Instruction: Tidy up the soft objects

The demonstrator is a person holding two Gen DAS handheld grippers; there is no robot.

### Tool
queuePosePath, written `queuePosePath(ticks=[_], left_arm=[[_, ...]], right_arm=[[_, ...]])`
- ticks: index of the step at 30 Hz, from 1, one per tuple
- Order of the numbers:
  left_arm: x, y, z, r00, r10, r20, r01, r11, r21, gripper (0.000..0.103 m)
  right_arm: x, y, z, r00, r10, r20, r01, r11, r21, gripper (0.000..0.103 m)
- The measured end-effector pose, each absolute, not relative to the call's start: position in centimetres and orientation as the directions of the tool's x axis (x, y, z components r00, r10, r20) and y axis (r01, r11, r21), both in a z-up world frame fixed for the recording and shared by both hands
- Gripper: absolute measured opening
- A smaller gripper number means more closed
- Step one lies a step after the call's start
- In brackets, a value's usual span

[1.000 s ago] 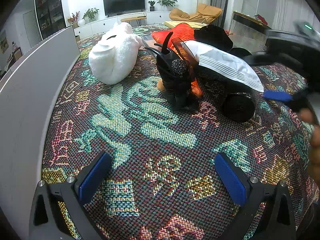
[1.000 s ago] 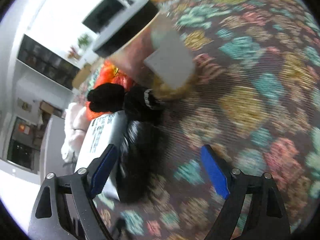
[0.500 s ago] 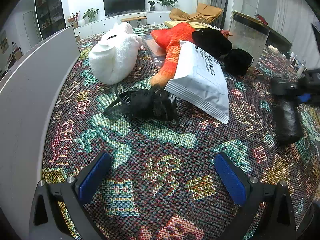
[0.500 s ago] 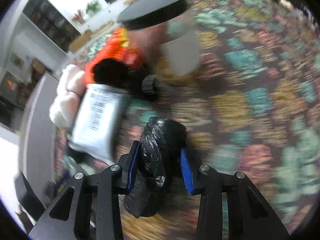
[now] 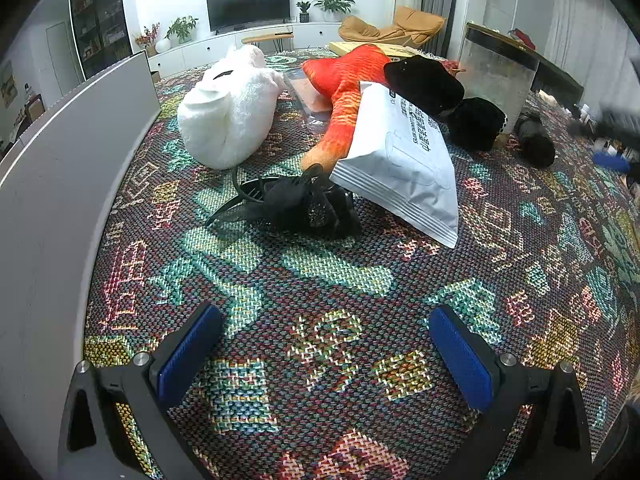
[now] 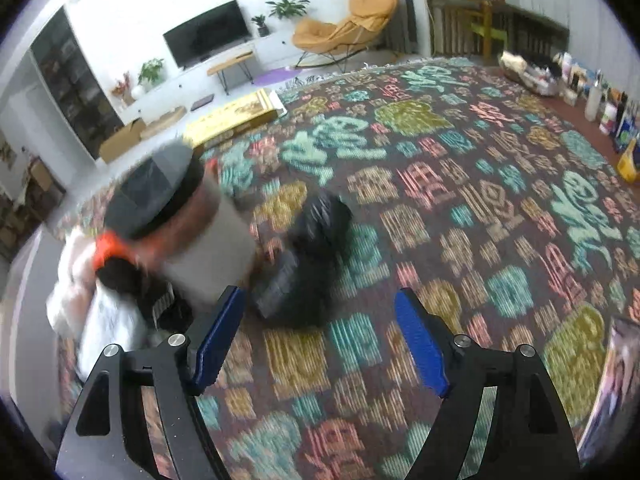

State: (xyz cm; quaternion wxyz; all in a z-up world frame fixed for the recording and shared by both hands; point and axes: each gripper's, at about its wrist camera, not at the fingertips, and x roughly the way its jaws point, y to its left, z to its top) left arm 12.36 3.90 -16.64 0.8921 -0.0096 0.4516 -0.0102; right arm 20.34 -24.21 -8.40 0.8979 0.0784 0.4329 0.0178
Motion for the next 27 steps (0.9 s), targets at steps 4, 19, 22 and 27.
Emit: queuePosePath(ticks=[4,19,22,27], left_arm=[[12.4,3.9,-16.6,0.592,-0.027,-0.806,0.009,1.0,-0.026,0.103],[12.4,3.9,-16.6,0.592,-0.027,-0.806,0.01,1.0,-0.026,0.103],[12.4,3.9,-16.7,0.592,-0.027,-0.806,0.009,1.0,-0.026,0.103],[12.4,3.9,-16.6,0.592,-0.026,-0.806,0.009,1.0,-0.025,0.103]], right_arm=[[18.0,-22.6,-12.3,0.57,0.029,-0.821,0.0,0.999,0.036,0.08],[15.9,-22.1,-13.4,0.611,-0.062,-0.789,0.056,0.998,-0.035,0.089],[15.9,-22.2,-13.5,0.611,-0.062,-0.789,0.055,0.998,-0.035,0.089],[16.0,-22.3,-13.5,0.609,-0.051,-0.791,0.056,0.998,-0.021,0.089]])
